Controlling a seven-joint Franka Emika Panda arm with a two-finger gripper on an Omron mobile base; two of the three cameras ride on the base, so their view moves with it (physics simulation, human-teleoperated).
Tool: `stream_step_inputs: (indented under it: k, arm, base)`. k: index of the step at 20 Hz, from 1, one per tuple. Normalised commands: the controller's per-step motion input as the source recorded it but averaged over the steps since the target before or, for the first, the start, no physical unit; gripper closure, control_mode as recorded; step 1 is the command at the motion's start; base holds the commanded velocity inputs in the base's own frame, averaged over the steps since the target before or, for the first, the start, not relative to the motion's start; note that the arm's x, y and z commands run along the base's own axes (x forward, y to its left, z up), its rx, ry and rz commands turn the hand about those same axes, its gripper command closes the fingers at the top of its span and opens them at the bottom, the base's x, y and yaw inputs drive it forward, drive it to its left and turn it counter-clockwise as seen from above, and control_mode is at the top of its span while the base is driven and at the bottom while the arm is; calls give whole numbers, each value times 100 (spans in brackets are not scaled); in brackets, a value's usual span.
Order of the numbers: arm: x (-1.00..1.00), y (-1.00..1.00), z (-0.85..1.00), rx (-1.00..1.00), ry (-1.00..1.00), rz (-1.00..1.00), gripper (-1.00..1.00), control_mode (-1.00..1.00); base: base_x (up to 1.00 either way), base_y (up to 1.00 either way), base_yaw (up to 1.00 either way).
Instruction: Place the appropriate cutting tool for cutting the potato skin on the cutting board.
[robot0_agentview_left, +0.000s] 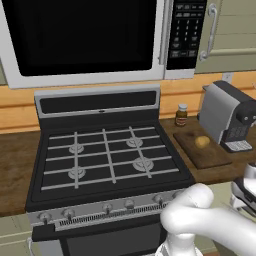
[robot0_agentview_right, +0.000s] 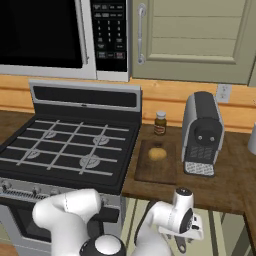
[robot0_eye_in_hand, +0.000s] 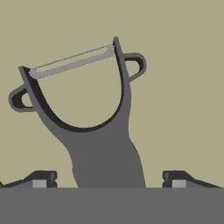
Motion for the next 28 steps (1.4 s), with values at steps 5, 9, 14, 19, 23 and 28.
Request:
stream_step_inputs:
  k: [5,9,14,19,23,28]
  arm:
    - [-13,15,-22,-1,-5,5,100,-100]
    - [-28,21,-1,0,-3,4,100,-100]
    - [-26,2,16,0,-4,6,100,-100]
    - [-32,1,81,0,-5,19,100,-100]
    - [-27,5,99,0,-3,27,100,-100]
    - [-38,12,84,0,5,27,100,-100]
  base:
    - [0,0,0]
    - [0,0,0]
    - [0,0,0]
    - [0,0,0]
    - [0,0,0]
    - [0,0,0]
